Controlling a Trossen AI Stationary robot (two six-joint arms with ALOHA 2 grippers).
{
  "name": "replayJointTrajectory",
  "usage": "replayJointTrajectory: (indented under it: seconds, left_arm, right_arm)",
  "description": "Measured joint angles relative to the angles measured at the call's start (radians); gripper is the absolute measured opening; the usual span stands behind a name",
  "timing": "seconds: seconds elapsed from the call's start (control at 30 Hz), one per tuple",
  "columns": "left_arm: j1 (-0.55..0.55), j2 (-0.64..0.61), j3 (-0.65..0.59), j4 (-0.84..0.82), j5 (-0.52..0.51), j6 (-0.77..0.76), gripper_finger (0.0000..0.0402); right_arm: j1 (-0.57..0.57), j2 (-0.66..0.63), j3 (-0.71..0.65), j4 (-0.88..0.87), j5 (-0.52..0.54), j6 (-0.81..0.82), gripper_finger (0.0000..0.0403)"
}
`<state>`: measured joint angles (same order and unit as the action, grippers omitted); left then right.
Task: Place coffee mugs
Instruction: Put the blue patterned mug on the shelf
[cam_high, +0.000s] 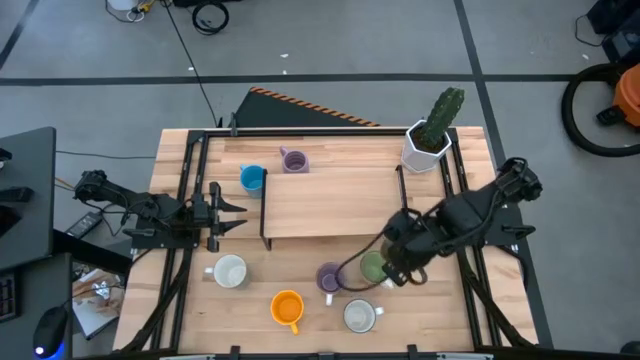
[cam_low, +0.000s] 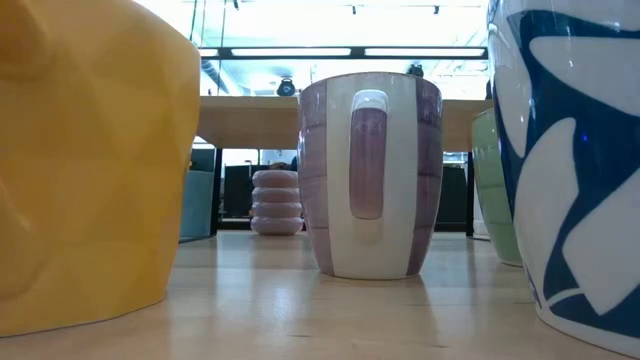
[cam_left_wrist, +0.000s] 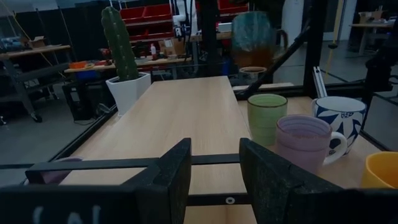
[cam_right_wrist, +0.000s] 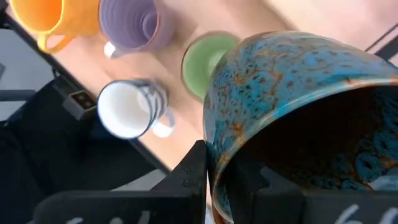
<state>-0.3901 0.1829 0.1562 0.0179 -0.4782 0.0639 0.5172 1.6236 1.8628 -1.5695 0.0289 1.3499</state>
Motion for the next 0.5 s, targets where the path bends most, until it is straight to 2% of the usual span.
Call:
replayJointTrajectory:
  seconds: [0.2,0.5]
  left_arm:
    - [0.000,0.000,0.000,-0.017,0.000,-0.077,0.0141]
    - [0.000,0.000,0.000,-0.020,0.000,-0.105,0.0141]
  right_arm:
    - [-0.141,0.000,0.020,0.025,0.008,-0.223,0.0041]
    - [-0.346,0.000,0.068,0.001,-0.010,-0.564,0.0041]
